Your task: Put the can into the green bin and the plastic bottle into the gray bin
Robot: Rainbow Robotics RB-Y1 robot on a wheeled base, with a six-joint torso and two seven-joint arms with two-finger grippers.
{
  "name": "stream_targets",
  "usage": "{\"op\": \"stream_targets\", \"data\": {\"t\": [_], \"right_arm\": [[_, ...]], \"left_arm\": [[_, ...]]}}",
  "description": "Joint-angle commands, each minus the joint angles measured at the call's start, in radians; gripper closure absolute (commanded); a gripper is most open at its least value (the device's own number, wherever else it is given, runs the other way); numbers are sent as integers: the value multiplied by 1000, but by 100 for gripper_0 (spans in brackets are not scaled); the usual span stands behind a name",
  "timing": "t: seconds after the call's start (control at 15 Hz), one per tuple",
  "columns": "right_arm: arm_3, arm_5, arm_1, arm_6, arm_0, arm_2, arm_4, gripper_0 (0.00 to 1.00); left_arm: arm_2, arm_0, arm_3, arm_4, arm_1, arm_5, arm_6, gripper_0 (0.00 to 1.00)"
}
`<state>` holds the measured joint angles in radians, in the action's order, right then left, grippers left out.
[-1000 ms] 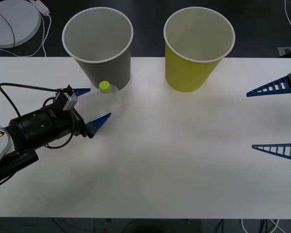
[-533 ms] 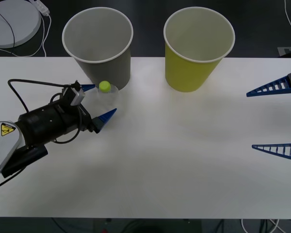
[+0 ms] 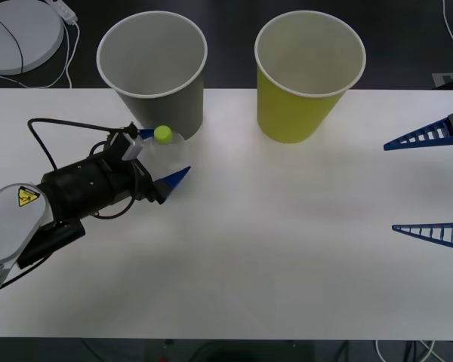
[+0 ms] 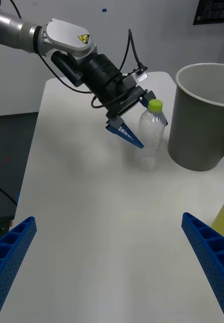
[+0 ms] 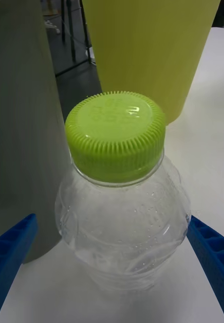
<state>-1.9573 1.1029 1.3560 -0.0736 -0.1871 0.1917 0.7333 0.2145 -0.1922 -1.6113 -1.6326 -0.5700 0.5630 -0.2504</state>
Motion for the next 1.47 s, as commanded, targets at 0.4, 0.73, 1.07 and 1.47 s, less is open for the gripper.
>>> {"op": "stream_targets", "data": {"t": [0.4, 0.73, 1.07, 1.47], "right_arm": [[0, 0, 0, 0, 0, 0, 0, 0], [0, 0, 0, 0, 0, 0, 0, 0], [0, 0, 0, 0, 0, 0, 0, 0], [0, 0, 0, 0, 0, 0, 0, 0]], "left_arm": [[0, -27, 19, -53, 48, 0, -13, 0], [0, -39, 28, -72, 59, 0, -20, 0], [0, -39, 27, -75, 62, 0, -15, 34], [0, -38, 28, -75, 64, 2, -18, 100]]}}
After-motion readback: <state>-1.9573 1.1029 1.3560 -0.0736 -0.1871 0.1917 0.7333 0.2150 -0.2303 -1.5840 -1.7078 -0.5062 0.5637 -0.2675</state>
